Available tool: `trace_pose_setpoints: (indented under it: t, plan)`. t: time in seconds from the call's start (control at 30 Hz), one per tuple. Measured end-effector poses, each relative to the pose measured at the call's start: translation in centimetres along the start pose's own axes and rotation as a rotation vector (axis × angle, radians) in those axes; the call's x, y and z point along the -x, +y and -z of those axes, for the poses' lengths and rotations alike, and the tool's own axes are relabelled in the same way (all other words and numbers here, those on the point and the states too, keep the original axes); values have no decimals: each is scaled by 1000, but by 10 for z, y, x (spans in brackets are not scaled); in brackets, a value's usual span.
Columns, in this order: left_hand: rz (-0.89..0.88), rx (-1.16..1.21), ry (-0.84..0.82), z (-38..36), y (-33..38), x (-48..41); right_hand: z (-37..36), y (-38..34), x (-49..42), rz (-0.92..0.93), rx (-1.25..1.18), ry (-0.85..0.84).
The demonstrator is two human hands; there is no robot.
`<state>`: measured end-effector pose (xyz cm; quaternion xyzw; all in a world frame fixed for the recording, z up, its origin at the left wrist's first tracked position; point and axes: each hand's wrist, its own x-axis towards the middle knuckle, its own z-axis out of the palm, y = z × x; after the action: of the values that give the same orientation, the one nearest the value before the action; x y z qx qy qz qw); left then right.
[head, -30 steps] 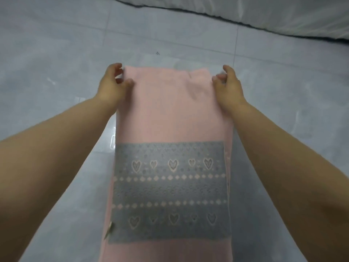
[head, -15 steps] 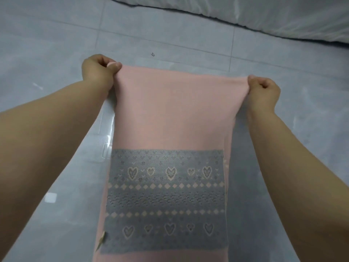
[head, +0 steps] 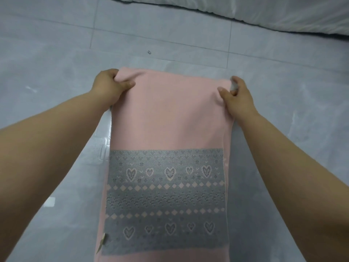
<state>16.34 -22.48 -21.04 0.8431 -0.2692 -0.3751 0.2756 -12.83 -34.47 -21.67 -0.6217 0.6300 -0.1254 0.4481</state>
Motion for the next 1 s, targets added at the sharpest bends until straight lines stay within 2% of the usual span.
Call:
trace_pose_setpoints:
  t: [0.07,0.13,0.2,0.27,0.37,0.5,0.6,0.73,0.9,1.0]
  plan:
    - [-40,107,12,3,-1,4,1,-9,0,30,21,-49]
    - [-45,206,36,10,-3,7,12,-17,0,7,-115,-72]
    - [-22,273,104,17,-7,8,24,-21,0,-26,-259,-41]
    - [-16,275,157,18,-12,8,29,-24,-2,-45,-285,51]
    - [-22,207,173,6,-5,6,15,-23,-5,5,-211,150]
    - [-31,131,176,1,5,2,-1,-8,4,-21,-147,124]
    - [-10,115,201,1,2,3,-10,5,17,-99,-28,191]
    - [23,154,251,-1,3,14,-25,7,24,-129,-42,202]
    - [56,165,379,1,-4,19,-23,1,22,-37,3,403]
    - [79,150,334,-1,-16,18,-23,-2,16,-19,99,332]
